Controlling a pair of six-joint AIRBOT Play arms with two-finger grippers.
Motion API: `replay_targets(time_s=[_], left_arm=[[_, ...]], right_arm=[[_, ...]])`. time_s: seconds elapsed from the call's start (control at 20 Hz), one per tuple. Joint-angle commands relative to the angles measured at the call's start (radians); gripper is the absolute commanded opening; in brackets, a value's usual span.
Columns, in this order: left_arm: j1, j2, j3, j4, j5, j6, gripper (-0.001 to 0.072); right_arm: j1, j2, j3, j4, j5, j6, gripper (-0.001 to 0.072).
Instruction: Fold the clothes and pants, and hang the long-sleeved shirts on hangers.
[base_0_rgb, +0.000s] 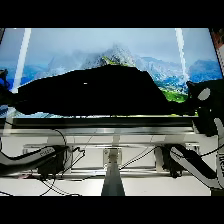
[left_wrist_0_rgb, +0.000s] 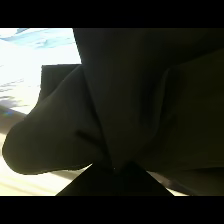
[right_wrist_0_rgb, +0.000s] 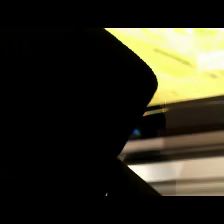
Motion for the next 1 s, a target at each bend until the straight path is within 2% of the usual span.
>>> replay_targets(time_s=[0.0, 0.05, 0.1, 0.15, 0.25, 0.3, 0.5, 0.55, 0.6, 0.65, 0.75, 0.85, 0.95], left_arm=[[0.000, -0.003, -0.002, 0.054, 0.015, 0.001, 0.0007], [0.000, -0.006, -0.002, 0.053, 0.015, 0.001, 0.0007], [0.000, -0.010, -0.002, 0.053, 0.015, 0.001, 0.0007], [0.000, -0.014, -0.002, 0.053, 0.014, 0.001, 0.0007], [0.000, -0.026, -0.002, 0.053, 0.011, 0.001, 0.0007], [0.000, -0.032, -0.002, 0.053, 0.011, 0.001, 0.0007], [0.003, -0.042, -0.002, 0.091, 0.011, 0.001, 0.0017], [0.003, -0.042, -0.002, 0.112, 0.011, 0.001, 0.0116], [0.003, -0.042, -0.002, 0.132, 0.011, 0.001, 0.0414], [0.003, -0.042, -0.002, 0.167, 0.011, 0.000, 0.0669], [0.003, -0.040, -0.002, 0.266, -0.005, -0.027, 0.0671], [0.006, -0.040, -0.001, 0.388, -0.033, -0.091, 0.0619], [0.014, -0.040, -0.001, 0.443, -0.041, -0.153, 0.0619]], right_arm=[[-0.001, 0.002, -0.006, 0.000, 0.121, -0.024, 0.0017], [-0.001, 0.002, -0.006, -0.001, 0.115, -0.026, 0.0046], [-0.001, 0.002, -0.006, -0.001, 0.098, -0.040, 0.0144], [-0.001, 0.002, -0.006, -0.001, 0.076, -0.045, 0.0301], [-0.001, 0.002, -0.006, 0.002, 0.043, -0.045, 0.0488], [-0.001, 0.002, -0.006, 0.001, 0.039, -0.045, 0.0511], [-0.001, 0.002, -0.006, 0.001, 0.040, -0.045, 0.0511], [-0.001, 0.002, -0.006, 0.000, 0.039, -0.045, 0.0512], [-0.001, 0.002, -0.006, 0.000, 0.038, -0.045, 0.0511], [-0.001, 0.002, -0.006, 0.000, 0.036, -0.045, 0.0511], [-0.001, 0.002, -0.006, 0.000, 0.030, -0.045, 0.0511], [-0.001, 0.002, -0.006, 0.000, 0.022, -0.045, 0.0512], [-0.001, 0.002, -0.006, -0.001, 0.015, -0.045, 0.0511]])
